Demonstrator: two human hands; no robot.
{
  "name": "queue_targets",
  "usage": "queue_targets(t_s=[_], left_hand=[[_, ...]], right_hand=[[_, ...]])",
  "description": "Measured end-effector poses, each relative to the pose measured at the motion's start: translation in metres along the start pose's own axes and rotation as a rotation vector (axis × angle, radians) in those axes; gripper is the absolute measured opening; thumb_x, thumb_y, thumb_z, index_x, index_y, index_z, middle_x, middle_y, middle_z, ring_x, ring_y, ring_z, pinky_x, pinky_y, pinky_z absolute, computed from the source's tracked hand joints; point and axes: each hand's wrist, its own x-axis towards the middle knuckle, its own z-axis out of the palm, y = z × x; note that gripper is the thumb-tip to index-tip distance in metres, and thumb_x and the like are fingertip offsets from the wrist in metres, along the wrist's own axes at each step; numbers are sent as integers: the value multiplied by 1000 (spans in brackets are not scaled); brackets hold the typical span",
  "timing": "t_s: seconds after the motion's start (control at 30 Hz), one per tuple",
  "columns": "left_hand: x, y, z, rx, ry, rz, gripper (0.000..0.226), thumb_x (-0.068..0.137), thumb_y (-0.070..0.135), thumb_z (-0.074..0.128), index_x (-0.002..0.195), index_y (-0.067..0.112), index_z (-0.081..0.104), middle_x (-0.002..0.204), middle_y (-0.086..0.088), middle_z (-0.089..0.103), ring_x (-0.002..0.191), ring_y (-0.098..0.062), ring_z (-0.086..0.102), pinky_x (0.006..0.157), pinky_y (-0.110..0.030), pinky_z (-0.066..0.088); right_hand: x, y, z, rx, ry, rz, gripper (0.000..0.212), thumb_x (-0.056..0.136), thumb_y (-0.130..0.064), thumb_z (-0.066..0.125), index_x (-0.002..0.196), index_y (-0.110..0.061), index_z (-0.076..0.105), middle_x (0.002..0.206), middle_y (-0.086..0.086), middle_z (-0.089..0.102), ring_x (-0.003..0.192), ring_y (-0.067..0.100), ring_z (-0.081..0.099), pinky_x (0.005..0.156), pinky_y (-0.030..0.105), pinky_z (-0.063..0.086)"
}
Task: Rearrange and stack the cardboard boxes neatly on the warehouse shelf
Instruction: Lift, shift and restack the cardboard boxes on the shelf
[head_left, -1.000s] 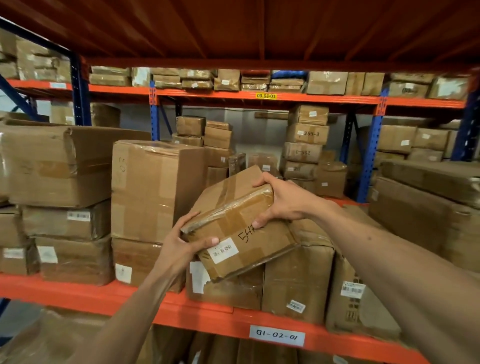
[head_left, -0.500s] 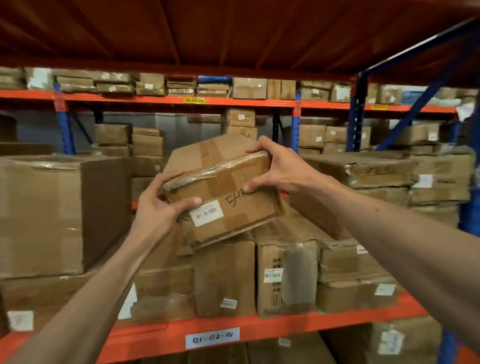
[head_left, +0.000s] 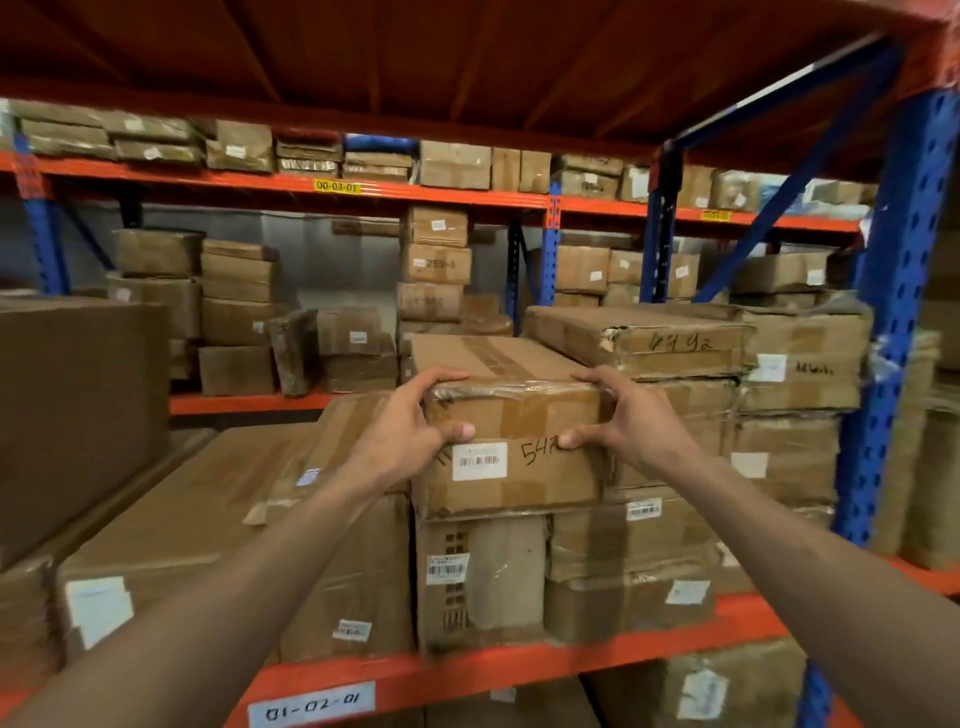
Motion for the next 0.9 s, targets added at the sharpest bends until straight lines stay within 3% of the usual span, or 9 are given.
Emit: queue_targets(t_s=[0.13, 0.27, 0.33, 0.53, 0.6, 0.67, 0.73, 0.83, 0.9], left_hand=[[17, -4, -2, 137, 19, -69, 58, 85, 16, 78, 124, 49, 52, 108, 20, 59, 84, 7, 64, 57, -7, 48], [31, -6, -3, 228, -8, -151, 65, 88, 17, 75, 137, 48, 45, 130, 4, 57, 118, -19, 56, 96, -40, 53], [34, -6, -3, 226, -28, -190, 67, 89, 17, 74, 138, 50, 43, 134, -1, 56, 120, -22, 56, 100, -47, 52], [35, -6, -3, 323, -20, -226, 70, 90, 22, 73, 142, 49, 36, 137, -1, 57, 122, -23, 56, 101, -40, 50], [33, -4, -2, 376, -11, -228, 70, 91, 26, 72, 143, 50, 33, 139, -1, 56, 120, -21, 55, 90, -29, 49], [30, -2, -1, 434, -2, -233, 71, 93, 28, 70, 146, 51, 29, 139, -1, 54, 97, -8, 54, 62, -11, 46], [27, 1, 4, 476, 6, -241, 73, 94, 27, 67, 149, 50, 24, 137, -1, 53, 74, 0, 43, 45, -12, 41], [18, 4, 8, 472, -19, -273, 81, 95, 19, 64, 151, 53, 16, 137, -10, 52, 78, -4, 46, 65, -19, 41], [9, 9, -1, 464, -106, -307, 90, 94, 16, 63, 149, 60, 7, 142, -14, 45, 101, -19, 54, 89, -39, 48]], right_hand=[[30, -1, 23, -100, 19, 79, 88, 56, -50, 94, 134, -42, 52, 116, 2, 60, 120, 28, 47, 88, 40, 40], [47, -2, 35, -97, 22, 144, 85, 57, -39, 97, 130, -40, 53, 83, -13, 36, 109, 32, 54, 79, 41, 43], [51, -5, 38, -141, 18, 152, 83, 57, -37, 97, 127, -39, 53, 80, -14, 35, 107, 33, 58, 80, 46, 49], [52, -13, 39, -219, 1, 175, 81, 64, -33, 96, 131, -32, 50, 113, 11, 64, 113, 38, 58, 90, 47, 49], [48, -19, 39, -243, -20, 196, 81, 67, -34, 94, 134, -32, 48, 117, 12, 64, 113, 37, 59, 89, 47, 49], [41, -25, 38, -269, -25, 214, 82, 70, -36, 92, 138, -32, 46, 123, 12, 64, 118, 37, 57, 94, 50, 49], [33, -32, 38, -314, -26, 229, 85, 74, -39, 89, 145, -34, 41, 130, 12, 61, 123, 38, 54, 98, 52, 47], [22, -45, 36, -450, -63, 251, 84, 82, -42, 81, 150, -38, 33, 128, 11, 61, 119, 34, 57, 91, 48, 49], [22, -54, 30, -521, -116, 271, 74, 84, -39, 78, 147, -35, 40, 115, 7, 64, 106, 29, 61, 87, 44, 53]])
